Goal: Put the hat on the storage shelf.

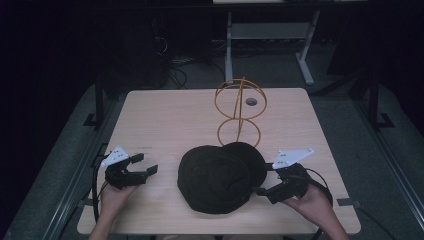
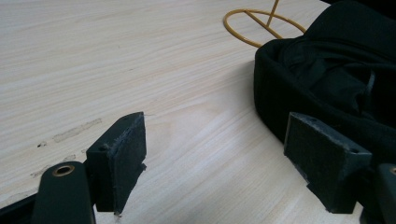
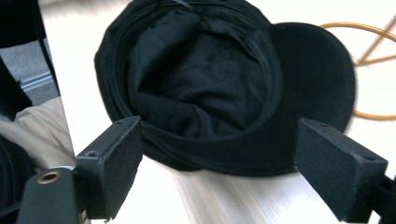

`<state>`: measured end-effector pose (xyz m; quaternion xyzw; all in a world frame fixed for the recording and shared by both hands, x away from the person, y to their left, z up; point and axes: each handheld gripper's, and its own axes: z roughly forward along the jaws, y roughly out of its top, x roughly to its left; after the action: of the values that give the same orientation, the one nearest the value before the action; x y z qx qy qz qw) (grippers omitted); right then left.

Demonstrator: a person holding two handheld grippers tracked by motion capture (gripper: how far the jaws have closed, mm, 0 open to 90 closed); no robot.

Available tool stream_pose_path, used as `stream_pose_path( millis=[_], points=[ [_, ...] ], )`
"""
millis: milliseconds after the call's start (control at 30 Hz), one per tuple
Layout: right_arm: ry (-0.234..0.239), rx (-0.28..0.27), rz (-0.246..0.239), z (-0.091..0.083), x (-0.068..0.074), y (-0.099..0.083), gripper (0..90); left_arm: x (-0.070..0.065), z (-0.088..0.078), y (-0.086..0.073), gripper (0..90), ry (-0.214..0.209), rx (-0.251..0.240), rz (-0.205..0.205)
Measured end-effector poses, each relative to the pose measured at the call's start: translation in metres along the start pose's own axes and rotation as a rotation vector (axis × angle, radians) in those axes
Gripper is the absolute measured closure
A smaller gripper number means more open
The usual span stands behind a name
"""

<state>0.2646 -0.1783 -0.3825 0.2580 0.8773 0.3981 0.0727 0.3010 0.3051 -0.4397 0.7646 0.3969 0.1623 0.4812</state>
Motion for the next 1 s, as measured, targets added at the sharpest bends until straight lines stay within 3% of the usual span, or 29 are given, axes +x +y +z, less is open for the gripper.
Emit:
stream_pose_path(
  millis=[300, 467, 700, 1000],
  points=[
    [0.063, 0.027, -0.085, 0.024, 0.019, 0.029, 19.9, 0.001, 0.000, 0.000, 20.9, -0.006, 0.003, 0.002],
    [0.086, 0.052, -0.119, 0.036, 0.027, 0.036, 22.4, 0.001, 0.000, 0.000, 20.9, -0.008, 0.002, 0.000],
    [0.150, 0.076, -0.208, 0.051, 0.048, 0.050, 36.2, 0.001, 0.001, 0.000, 20.9, -0.009, 0.003, -0.007],
    [0.172, 0.103, -0.236, 0.071, 0.055, 0.055, 43.0, 0.001, 0.002, -0.001, 20.9, -0.009, 0.010, -0.003]
  ],
)
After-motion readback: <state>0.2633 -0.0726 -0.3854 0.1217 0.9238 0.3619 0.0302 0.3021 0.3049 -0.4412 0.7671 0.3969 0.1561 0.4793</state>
